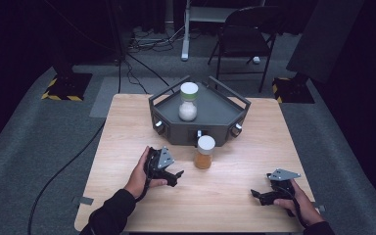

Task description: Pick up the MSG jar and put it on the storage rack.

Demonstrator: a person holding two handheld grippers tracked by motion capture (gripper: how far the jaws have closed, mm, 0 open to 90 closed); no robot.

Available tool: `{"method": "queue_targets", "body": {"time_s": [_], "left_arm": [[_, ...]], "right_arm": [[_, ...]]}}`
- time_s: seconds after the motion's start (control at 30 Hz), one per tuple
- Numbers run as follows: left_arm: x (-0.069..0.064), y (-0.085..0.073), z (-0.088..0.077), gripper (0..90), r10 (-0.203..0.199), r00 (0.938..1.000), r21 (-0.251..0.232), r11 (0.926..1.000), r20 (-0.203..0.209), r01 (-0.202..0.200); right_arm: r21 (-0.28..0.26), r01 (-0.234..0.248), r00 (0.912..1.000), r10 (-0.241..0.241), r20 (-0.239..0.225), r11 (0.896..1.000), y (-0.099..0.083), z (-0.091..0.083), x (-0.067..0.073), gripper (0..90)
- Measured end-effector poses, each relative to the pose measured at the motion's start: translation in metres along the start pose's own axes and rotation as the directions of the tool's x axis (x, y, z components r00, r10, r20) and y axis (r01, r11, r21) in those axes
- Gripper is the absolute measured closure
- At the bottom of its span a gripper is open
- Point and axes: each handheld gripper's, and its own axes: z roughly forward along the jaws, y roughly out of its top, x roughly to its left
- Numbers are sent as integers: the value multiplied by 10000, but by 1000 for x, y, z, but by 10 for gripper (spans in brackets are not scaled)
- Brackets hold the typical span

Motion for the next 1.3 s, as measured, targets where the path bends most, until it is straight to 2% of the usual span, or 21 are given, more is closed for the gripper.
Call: {"method": "queue_targets", "body": {"time_s": [0.27, 0.5, 0.6, 0.63, 0.7, 0.73, 0.83, 1.13, 1.3], "left_arm": [[-2, -8, -9, 9, 96, 9999, 319, 9994, 128, -100], [-8, -17, -20, 11, 161, 9998, 620, 9980, -99, -154], [-7, -21, -24, 11, 135, 9999, 808, 9966, -44, -131], [-2, -22, -27, 11, 28, 9998, 951, 9955, 195, -46], [0, -23, -29, 9, -26, 9995, 1011, 9949, 328, -7], [1, -24, -31, 10, 162, 9992, 1210, 9924, 372, -206], [1, -28, -34, 10, 146, 9991, 1439, 9894, 405, -203], [7, -33, -38, 11, -56, 9987, 1538, 9881, 510, -23], [9, -35, -39, 12, -230, 9980, 1749, 9845, 588, 124]], "right_arm": [[1, -1, 10000, 1, 2, 10000, 0, 0, 0, 1], [0, 0, 10000, 0, -1, 10000, 0, 0, 0, 1], [4, -5, 10000, 5, -11, 10000, 0, 0, 0, 0], [4, -4, 10000, 4, -12, 10000, 0, 0, 0, 0], [5, -5, 10000, 5, -11, 10000, 0, 0, 0, 0], [6, -5, 10000, 5, -11, 10000, 0, 0, 0, 0], [11, -1, 10000, 1, -26, 10000, 0, 0, -1, 0], [12, 21, 10000, -21, -67, 10000, 1, 0, -2, 0], [14, 22, 10000, -22, -72, 10000, 1, 1, -2, 0]]}}
